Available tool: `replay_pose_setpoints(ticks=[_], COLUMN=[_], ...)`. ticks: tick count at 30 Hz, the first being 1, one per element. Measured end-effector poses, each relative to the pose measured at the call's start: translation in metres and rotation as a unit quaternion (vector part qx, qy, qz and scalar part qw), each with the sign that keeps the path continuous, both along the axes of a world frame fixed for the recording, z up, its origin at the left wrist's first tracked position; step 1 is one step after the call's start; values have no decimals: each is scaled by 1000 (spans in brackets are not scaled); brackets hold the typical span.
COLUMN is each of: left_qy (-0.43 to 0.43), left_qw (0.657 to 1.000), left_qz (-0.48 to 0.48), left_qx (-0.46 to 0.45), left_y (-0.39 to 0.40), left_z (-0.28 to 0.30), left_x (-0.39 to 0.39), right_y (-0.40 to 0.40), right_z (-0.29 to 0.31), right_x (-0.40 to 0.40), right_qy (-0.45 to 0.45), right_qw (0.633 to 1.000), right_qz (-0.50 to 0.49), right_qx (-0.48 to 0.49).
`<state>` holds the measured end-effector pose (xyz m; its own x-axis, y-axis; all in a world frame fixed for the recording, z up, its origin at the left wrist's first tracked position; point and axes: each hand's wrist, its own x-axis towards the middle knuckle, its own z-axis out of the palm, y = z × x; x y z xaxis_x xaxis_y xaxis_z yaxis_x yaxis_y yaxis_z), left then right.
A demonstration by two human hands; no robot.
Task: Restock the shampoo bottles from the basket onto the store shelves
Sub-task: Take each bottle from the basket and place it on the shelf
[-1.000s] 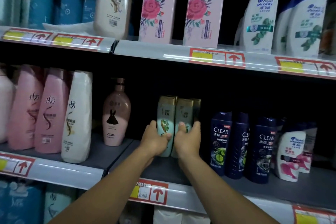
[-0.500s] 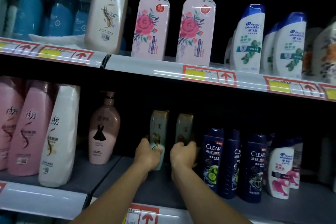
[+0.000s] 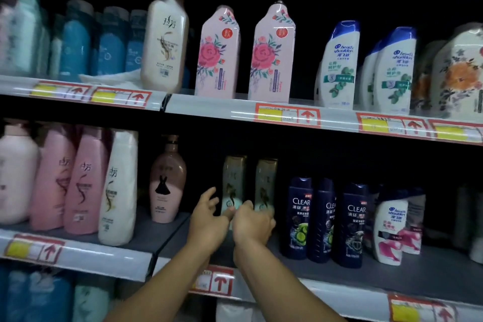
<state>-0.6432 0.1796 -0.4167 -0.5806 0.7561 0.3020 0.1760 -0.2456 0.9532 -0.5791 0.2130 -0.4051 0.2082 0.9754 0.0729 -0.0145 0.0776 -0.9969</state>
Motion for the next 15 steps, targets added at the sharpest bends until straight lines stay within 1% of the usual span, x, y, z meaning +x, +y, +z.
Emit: replay_pose_setpoints(ticks=[4,6,8,10,12,15], left_qy=[-9,-27,-50,-55,-42,-44], left_qw=[999,998,996,995,996,996], left_qz=[-2,1,-12,-25,-36,-43], left_qx=[36,57,69,82,74,58], left_y=[-40,-62,-84,-102,-118,-136], left_z=[2,-1,-10,-25,-45,-84], left_x=[27,43,62,80,97,119], right_y=[-37,-60,-85,-105,-125,-138], right_z=[-7,-14,-22,-33,-47,-82], right_x=[11,27,51,82,115,153], right_qy=[43,75,83,51,24,-21], right_qw=[997,991,985,981,972,963], right_qz=[59,114,151,175,203,233], right_qx=[-11,3,26,71,111,133])
